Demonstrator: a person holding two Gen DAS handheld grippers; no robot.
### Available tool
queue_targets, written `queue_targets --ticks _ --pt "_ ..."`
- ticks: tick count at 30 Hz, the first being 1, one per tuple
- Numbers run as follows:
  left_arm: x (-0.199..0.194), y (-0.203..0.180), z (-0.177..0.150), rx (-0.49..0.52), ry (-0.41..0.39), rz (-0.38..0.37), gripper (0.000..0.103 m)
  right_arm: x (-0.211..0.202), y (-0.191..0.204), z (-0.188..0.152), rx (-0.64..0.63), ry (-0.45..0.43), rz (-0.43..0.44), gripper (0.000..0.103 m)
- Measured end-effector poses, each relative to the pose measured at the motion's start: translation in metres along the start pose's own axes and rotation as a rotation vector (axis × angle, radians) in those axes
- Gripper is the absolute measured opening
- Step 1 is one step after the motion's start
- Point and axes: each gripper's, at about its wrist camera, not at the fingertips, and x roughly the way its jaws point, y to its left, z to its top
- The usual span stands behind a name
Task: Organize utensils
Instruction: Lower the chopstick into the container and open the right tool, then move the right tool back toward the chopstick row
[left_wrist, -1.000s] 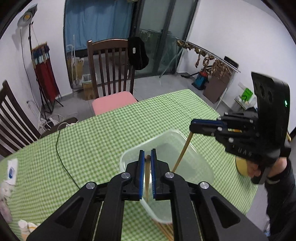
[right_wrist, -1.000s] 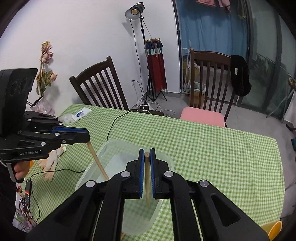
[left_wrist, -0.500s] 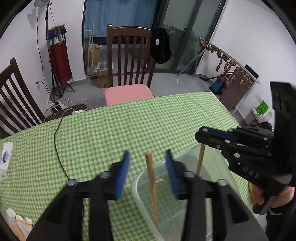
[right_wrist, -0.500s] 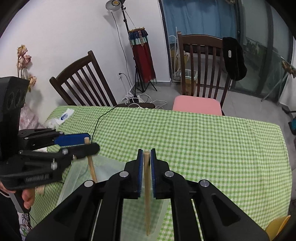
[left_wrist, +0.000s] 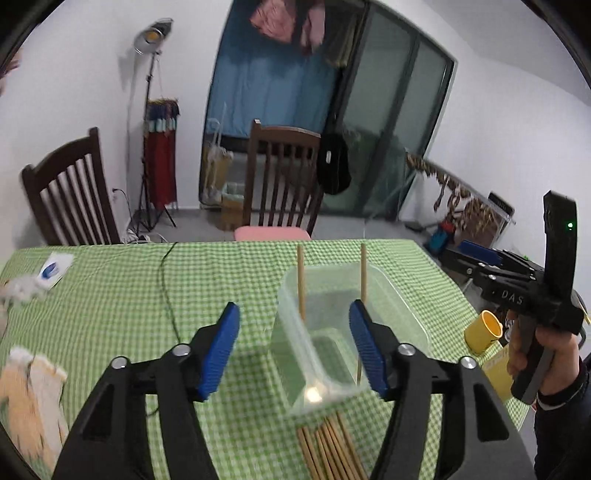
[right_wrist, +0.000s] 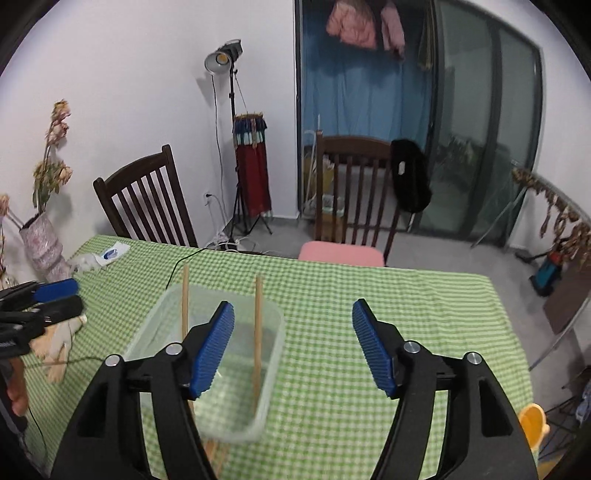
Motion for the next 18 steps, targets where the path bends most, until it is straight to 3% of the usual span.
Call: queue_targets --ticks 7,12,18 --pt "-0.063 -0.001 -0.063 0.022 -0.13 0.131 0.075 -0.054 0.005 -0.043 -0.017 -0.096 -0.106 0.082" --pt "-0.089 -0.014 -0.095 0.07 -0.176 0.152 0.09 -0.08 0.01 -0.075 0.011 -0.141 -0.16 0.085" --pt "-0.107 -0.021 -0.13 0.077 -0.205 0.135 0.095 -0.094 0.026 -0.113 -0.017 -0.161 -0.263 0.091"
